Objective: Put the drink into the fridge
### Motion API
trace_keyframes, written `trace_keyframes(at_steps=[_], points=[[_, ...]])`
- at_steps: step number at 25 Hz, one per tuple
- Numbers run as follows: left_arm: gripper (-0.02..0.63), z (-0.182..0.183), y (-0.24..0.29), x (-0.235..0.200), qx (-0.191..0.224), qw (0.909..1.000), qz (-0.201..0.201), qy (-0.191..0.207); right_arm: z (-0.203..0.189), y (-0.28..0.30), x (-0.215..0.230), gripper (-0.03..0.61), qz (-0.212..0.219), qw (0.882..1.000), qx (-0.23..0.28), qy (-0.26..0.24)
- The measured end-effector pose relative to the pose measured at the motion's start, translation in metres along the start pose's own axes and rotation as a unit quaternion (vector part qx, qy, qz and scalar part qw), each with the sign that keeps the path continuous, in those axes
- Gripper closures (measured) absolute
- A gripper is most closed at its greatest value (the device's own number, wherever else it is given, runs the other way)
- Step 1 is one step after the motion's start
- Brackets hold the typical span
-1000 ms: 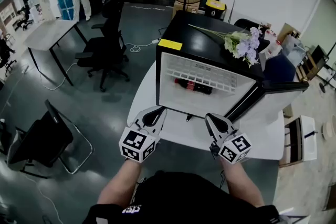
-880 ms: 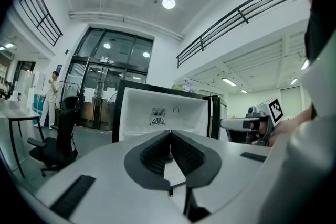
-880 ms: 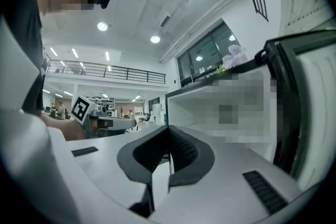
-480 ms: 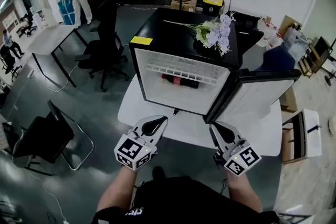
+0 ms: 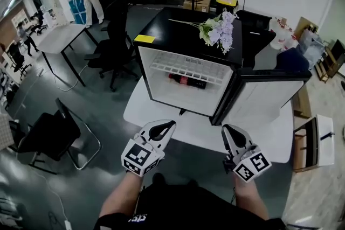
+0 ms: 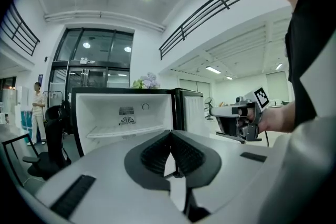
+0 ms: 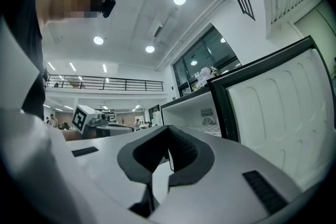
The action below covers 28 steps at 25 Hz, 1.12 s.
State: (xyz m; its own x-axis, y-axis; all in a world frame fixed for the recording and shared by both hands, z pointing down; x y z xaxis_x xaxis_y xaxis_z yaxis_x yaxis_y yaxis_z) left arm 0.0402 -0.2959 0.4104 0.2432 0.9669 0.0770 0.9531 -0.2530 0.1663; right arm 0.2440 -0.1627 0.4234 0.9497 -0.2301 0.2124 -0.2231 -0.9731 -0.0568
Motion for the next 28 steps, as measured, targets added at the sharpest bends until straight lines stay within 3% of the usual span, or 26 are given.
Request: trace_keyframes(at_steps=[5, 12, 19, 28], points=[[0.597, 0.008, -0.011, -0.032, 0.029, 0.9992, 0.012, -0.025, 0.007, 0.016, -0.005, 0.566, -0.010, 1.000, 0.000, -0.027], [0.595, 0.005, -0.025, -0.069, 0.015, 0.9980, 0.062, 0.003, 0.014, 0.046, -0.031, 0.566, -0.026, 0.996, 0.001, -0.080], [0.597, 0.001, -0.029, -0.084, 0.050, 0.9961, 0.046, -0.055, 0.009, 0.049, -0.036, 0.566, -0.046, 0.995, -0.009, -0.084], [0.597, -0.006, -0.034, -0.095, 0.032, 0.9969, 0.054, -0.047, 0.003, 0.060, -0.041, 0.566, -0.042, 0.996, -0.012, -0.078]])
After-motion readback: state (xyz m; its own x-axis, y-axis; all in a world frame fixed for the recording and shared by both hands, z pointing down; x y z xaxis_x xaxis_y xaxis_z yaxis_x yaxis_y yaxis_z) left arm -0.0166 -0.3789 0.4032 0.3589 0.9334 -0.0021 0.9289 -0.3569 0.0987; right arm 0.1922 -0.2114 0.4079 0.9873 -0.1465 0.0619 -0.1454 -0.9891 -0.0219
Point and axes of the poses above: the fingertips, and each gripper's own axes: y forward along the fingers, x to its right, z out of its top, the point moved 6 cm from there along -y, backward along the fingers, and after that the axes turned 1 degree about -z, right-handed, at the moved point
